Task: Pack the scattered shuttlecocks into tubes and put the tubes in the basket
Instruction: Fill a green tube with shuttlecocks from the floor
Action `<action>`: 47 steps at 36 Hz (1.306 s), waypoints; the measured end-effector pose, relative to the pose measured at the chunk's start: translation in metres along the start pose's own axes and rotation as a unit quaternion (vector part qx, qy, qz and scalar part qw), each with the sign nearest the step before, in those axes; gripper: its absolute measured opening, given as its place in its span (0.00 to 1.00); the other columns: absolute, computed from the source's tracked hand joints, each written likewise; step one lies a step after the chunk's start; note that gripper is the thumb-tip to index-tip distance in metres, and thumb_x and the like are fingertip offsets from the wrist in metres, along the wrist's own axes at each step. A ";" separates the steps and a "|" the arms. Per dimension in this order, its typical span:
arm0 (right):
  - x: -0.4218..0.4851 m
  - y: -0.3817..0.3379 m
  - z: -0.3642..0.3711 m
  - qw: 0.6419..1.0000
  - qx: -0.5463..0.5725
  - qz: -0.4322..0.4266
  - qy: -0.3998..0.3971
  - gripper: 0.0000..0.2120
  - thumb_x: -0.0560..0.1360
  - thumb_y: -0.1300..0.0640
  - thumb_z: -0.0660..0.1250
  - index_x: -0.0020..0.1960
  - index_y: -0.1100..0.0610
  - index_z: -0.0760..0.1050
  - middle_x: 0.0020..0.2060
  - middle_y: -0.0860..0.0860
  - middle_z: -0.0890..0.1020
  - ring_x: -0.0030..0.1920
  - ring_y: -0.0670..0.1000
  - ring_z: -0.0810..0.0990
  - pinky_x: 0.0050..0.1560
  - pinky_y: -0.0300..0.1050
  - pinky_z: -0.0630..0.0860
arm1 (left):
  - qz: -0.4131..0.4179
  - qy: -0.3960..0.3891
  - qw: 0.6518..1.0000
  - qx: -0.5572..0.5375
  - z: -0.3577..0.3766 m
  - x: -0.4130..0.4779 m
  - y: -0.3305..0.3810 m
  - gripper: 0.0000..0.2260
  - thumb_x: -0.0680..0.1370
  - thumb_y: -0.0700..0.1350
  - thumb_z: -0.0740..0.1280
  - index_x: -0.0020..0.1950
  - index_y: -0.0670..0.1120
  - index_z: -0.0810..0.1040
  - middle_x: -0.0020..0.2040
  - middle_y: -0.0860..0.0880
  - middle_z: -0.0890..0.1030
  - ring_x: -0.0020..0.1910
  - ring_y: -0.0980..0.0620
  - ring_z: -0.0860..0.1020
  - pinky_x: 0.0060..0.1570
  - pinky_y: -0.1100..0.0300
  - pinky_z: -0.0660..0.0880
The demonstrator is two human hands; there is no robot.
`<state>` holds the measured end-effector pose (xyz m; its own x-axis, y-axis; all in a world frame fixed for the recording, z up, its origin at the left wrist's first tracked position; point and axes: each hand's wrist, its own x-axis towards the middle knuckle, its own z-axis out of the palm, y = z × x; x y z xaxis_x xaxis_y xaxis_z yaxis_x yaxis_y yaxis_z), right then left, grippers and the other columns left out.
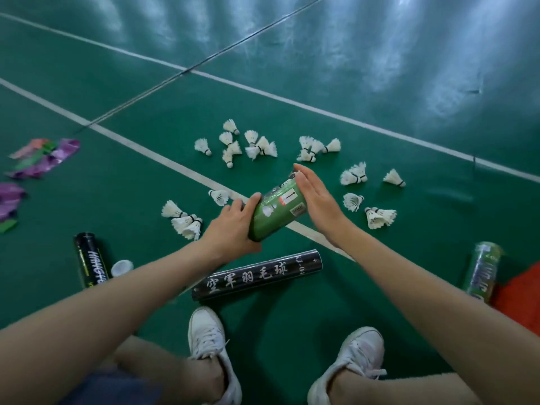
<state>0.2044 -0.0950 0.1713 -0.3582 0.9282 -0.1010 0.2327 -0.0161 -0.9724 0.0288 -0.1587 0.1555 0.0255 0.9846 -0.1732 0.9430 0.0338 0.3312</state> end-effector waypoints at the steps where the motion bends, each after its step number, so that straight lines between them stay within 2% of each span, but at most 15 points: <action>1: -0.004 -0.012 0.002 1.000 -0.005 -0.013 -0.008 0.20 0.81 0.42 0.51 0.73 0.43 0.62 0.70 0.50 0.67 0.67 0.50 0.68 0.69 0.52 0.67 | 0.007 0.004 1.000 -0.007 -0.010 -0.004 -0.003 0.46 0.67 0.52 0.75 0.76 0.54 0.49 0.61 0.46 0.66 0.59 0.44 0.68 0.57 0.45 0.72; 5: -0.025 -0.049 0.009 0.997 -0.015 -0.067 -0.029 0.22 0.82 0.45 0.50 0.76 0.45 0.57 0.73 0.46 0.63 0.69 0.42 0.62 0.66 0.37 0.60 | 0.032 0.028 0.998 -0.036 -0.039 -0.020 -0.013 0.45 0.67 0.51 0.75 0.76 0.55 0.50 0.61 0.47 0.67 0.59 0.47 0.68 0.59 0.49 0.71; 9: -0.038 -0.058 0.016 0.997 0.004 -0.072 -0.038 0.22 0.82 0.46 0.48 0.75 0.45 0.57 0.73 0.45 0.63 0.70 0.41 0.62 0.64 0.30 0.60 | 0.035 0.037 0.998 -0.046 -0.045 -0.029 -0.016 0.45 0.66 0.49 0.75 0.76 0.56 0.51 0.61 0.48 0.68 0.60 0.48 0.67 0.60 0.49 0.71; 13: -0.043 -0.049 0.014 0.999 0.003 -0.048 -0.021 0.20 0.82 0.45 0.47 0.74 0.41 0.59 0.73 0.45 0.63 0.72 0.44 0.62 0.72 0.43 0.59 | 0.038 0.023 0.998 -0.044 -0.041 -0.027 -0.013 0.45 0.66 0.49 0.75 0.76 0.58 0.51 0.60 0.48 0.67 0.59 0.48 0.67 0.59 0.48 0.72; 18: -0.038 -0.051 0.014 0.999 0.009 -0.047 -0.004 0.19 0.83 0.48 0.48 0.74 0.43 0.60 0.74 0.43 0.62 0.73 0.41 0.59 0.74 0.41 0.55 | 0.037 0.031 0.998 -0.051 -0.037 -0.019 -0.013 0.44 0.66 0.50 0.75 0.75 0.58 0.52 0.60 0.49 0.68 0.59 0.48 0.67 0.58 0.48 0.73; 21: -0.031 -0.056 0.010 0.998 0.001 -0.064 0.005 0.19 0.84 0.50 0.48 0.73 0.40 0.61 0.73 0.39 0.62 0.74 0.39 0.57 0.76 0.44 0.52 | 0.039 0.042 0.996 -0.069 -0.041 -0.010 -0.011 0.44 0.65 0.49 0.75 0.75 0.59 0.53 0.59 0.50 0.68 0.58 0.48 0.69 0.56 0.48 0.74; 23: -0.029 -0.054 0.003 0.997 -0.018 -0.072 -0.002 0.19 0.84 0.49 0.48 0.73 0.38 0.58 0.73 0.36 0.60 0.75 0.38 0.54 0.77 0.47 0.50 | 0.047 0.043 0.996 -0.054 -0.044 -0.003 -0.009 0.43 0.65 0.50 0.74 0.74 0.60 0.54 0.57 0.51 0.68 0.55 0.49 0.70 0.54 0.49 0.75; 26: -0.026 -0.048 -0.003 0.987 -0.123 -0.100 -0.009 0.23 0.82 0.43 0.46 0.76 0.40 0.49 0.71 0.31 0.53 0.75 0.37 0.47 0.77 0.50 0.47 | 0.053 0.044 0.997 -0.018 -0.050 0.006 -0.008 0.43 0.66 0.50 0.74 0.75 0.60 0.53 0.58 0.52 0.68 0.51 0.49 0.73 0.51 0.51 0.75; 30: -0.021 -0.046 -0.002 0.969 -0.214 -0.125 -0.003 0.35 0.76 0.36 0.51 0.78 0.45 0.43 0.76 0.37 0.50 0.76 0.38 0.45 0.77 0.49 0.46 | 0.057 0.046 0.997 -0.006 -0.055 0.013 -0.008 0.44 0.66 0.49 0.74 0.76 0.59 0.53 0.58 0.52 0.69 0.51 0.47 0.74 0.52 0.51 0.75; 33: -0.020 -0.043 -0.002 0.982 -0.162 -0.101 -0.015 0.35 0.77 0.39 0.57 0.77 0.42 0.42 0.77 0.39 0.51 0.76 0.39 0.48 0.75 0.43 0.49 | 0.060 0.051 0.997 -0.005 -0.056 0.015 -0.007 0.44 0.66 0.48 0.74 0.76 0.58 0.54 0.58 0.51 0.69 0.51 0.47 0.74 0.52 0.50 0.75; 36: -0.013 -0.041 -0.002 0.990 -0.103 -0.098 0.005 0.33 0.77 0.39 0.60 0.76 0.39 0.47 0.76 0.40 0.54 0.76 0.42 0.53 0.76 0.52 0.55 | 0.063 0.071 0.995 -0.004 -0.054 0.015 0.000 0.44 0.66 0.47 0.75 0.76 0.56 0.55 0.58 0.49 0.70 0.51 0.45 0.75 0.52 0.51 0.75; 39: -0.006 -0.046 -0.005 0.993 -0.065 -0.091 0.021 0.28 0.78 0.38 0.57 0.75 0.40 0.55 0.75 0.40 0.59 0.75 0.43 0.56 0.75 0.52 0.56 | 0.055 0.089 0.994 -0.018 -0.051 0.015 0.007 0.43 0.66 0.47 0.75 0.76 0.55 0.56 0.58 0.48 0.70 0.51 0.44 0.75 0.51 0.51 0.75; 41: -0.003 -0.049 -0.010 0.997 -0.030 -0.069 0.019 0.22 0.80 0.40 0.55 0.73 0.40 0.61 0.72 0.43 0.64 0.71 0.46 0.63 0.71 0.48 0.63 | 0.050 0.088 0.995 -0.015 -0.048 0.016 0.011 0.44 0.66 0.47 0.75 0.76 0.55 0.55 0.58 0.48 0.70 0.51 0.44 0.75 0.50 0.51 0.75; 44: 0.002 -0.048 -0.022 0.997 -0.059 -0.039 0.005 0.17 0.80 0.45 0.58 0.68 0.46 0.66 0.65 0.50 0.70 0.63 0.53 0.72 0.51 0.40 0.76 | 0.051 0.074 0.996 0.006 -0.043 0.019 0.018 0.44 0.66 0.46 0.75 0.76 0.56 0.54 0.58 0.48 0.69 0.53 0.45 0.74 0.48 0.53 0.75; 47: 0.005 -0.043 -0.034 0.988 -0.153 -0.017 -0.011 0.19 0.77 0.44 0.64 0.63 0.53 0.68 0.59 0.49 0.72 0.52 0.47 0.78 0.38 0.34 0.77 | 0.075 0.059 0.994 0.056 -0.035 0.026 0.023 0.44 0.67 0.45 0.74 0.77 0.56 0.53 0.61 0.48 0.69 0.56 0.45 0.73 0.50 0.54 0.70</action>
<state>0.2235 -0.0771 0.2197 -0.3887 0.9181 -0.0776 0.4819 0.1308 -0.8664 0.0396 -0.1266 0.1915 0.1356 0.9906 -0.0180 0.9629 -0.1275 0.2380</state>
